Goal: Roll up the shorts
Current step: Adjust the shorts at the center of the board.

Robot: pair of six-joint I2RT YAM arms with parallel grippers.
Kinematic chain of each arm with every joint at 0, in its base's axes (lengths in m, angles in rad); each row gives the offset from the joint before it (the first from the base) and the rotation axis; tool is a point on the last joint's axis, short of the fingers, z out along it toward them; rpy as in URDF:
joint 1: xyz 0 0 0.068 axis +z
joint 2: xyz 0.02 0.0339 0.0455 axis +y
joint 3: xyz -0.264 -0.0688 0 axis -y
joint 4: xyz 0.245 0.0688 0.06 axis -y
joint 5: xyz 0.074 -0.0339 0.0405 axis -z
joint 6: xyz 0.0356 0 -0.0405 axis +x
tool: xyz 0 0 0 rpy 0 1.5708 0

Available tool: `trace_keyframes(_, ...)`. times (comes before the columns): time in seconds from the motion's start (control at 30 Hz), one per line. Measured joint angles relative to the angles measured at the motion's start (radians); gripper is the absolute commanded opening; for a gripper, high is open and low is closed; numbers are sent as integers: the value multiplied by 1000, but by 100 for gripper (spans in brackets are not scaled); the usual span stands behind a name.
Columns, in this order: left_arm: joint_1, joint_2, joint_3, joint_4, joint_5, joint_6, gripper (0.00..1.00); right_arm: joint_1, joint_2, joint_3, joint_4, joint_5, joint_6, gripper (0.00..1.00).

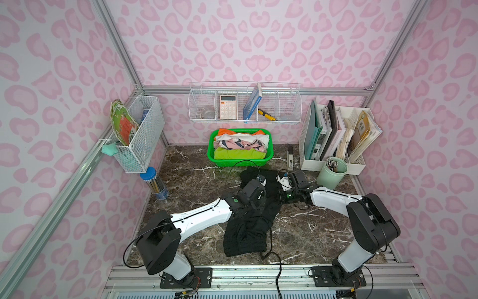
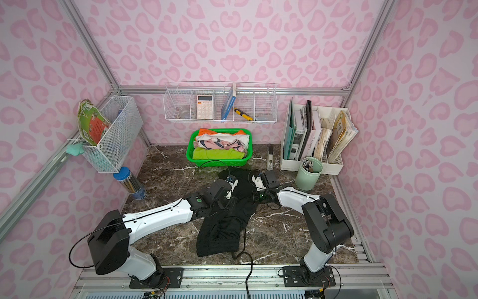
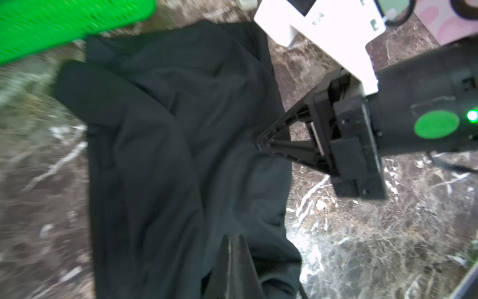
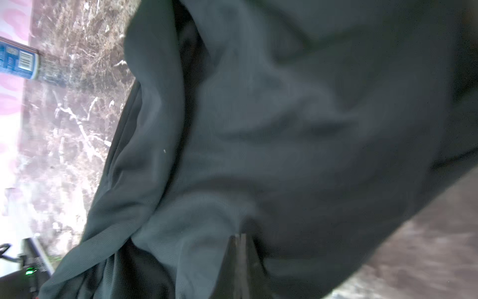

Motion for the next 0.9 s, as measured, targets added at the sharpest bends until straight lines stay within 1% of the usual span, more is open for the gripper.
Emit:
trace_keyframes(0.1, 11, 56, 22, 13, 60, 6, 0, 0, 17, -39, 54, -34, 46, 0)
trace_keyframes(0.2, 27, 137, 70, 10, 122, 17, 0, -5, 41, -45, 80, -48, 69, 0)
trace_keyframes(0.37, 76, 239, 95, -14, 153, 17, 0, -50, 56, -44, 86, -58, 72, 0)
trace_keyframes(0.5, 113, 291, 124, -61, 158, 21, 0, -91, 63, -35, 73, -51, 42, 0)
trace_keyframes(0.67, 138, 350, 182, -123, 151, 26, 0, -126, 82, -11, 55, -55, -2, 0)
trace_keyframes(0.8, 150, 349, 191, -144, 124, 27, 0, -150, 98, 10, 39, -63, -38, 0)
trace_keyframes(0.9, 163, 317, 173, -169, 90, 27, 0, -177, 111, 27, 29, -69, -61, 0)
